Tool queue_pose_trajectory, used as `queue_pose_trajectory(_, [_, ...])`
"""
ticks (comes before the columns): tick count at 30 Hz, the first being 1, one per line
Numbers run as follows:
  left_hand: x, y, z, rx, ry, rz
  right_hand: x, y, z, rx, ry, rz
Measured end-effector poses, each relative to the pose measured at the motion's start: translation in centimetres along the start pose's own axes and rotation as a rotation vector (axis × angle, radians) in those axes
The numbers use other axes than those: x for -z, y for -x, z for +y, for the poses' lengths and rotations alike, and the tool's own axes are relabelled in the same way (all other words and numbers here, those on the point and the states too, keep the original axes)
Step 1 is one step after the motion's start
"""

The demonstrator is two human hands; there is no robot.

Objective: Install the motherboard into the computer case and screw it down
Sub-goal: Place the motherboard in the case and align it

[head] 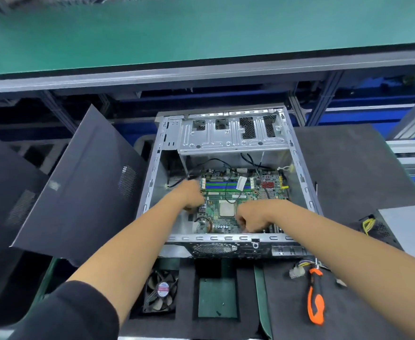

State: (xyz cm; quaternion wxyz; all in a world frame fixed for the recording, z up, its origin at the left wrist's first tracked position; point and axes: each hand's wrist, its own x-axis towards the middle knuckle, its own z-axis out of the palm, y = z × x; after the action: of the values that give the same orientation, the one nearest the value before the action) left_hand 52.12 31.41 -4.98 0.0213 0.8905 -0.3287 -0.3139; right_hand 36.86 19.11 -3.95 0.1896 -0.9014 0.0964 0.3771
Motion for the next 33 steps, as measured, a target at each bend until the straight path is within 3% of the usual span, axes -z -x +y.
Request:
queue_pose_trajectory(8, [-0.5, -1.1, -0.2, 0.303, 0.531, -0.159, 0.5, 0.3, -0.2, 0.046, 0.061, -0.175])
queue_pose_trajectory(11, [-0.5, -1.0, -0.8, 0.355, 0.698, -0.166, 1.1, 0.9, 0.2, 0.025, 0.035, -0.132])
queue_pose_trajectory(13, [-0.6, -1.1, -0.9, 0.363, 0.722, -0.165, 1.8, 1.3, 0.8, -0.061, -0.018, 0.015])
queue_pose_trajectory(17, [-0.6, -1.2, -1.0, 0.375, 0.713, -0.166, 3.1, 1.6, 1.1, -0.373, -0.008, 0.592])
queue_pose_trajectory(19, [-0.7, -1.2, -1.1, 0.349, 0.677, -0.151, 2.9, 0.7, 0.8, -0.452, 0.032, 0.680])
queue_pose_trajectory(23, [-0.6, -0.9, -0.6, 0.230, 0.481, -0.134, 2.0, -0.5, 0.2, -0.411, 0.243, 0.439])
queue_pose_trajectory(27, [-0.3, -0.7, -0.3, 0.125, 0.261, -0.016, 2.5, -0.2, 1.8, -0.433, 0.140, 0.351])
queue_pose_trajectory(29, [-0.4, -0.8, -0.5, 0.149, 0.308, -0.015, 2.4, 0.1, 1.8, -0.443, 0.114, 0.381])
queue_pose_trajectory(33, [-0.7, -1.1, -0.5, 0.143, 0.345, -0.030, 1.9, 0.8, 1.1, -0.534, 0.182, 0.284])
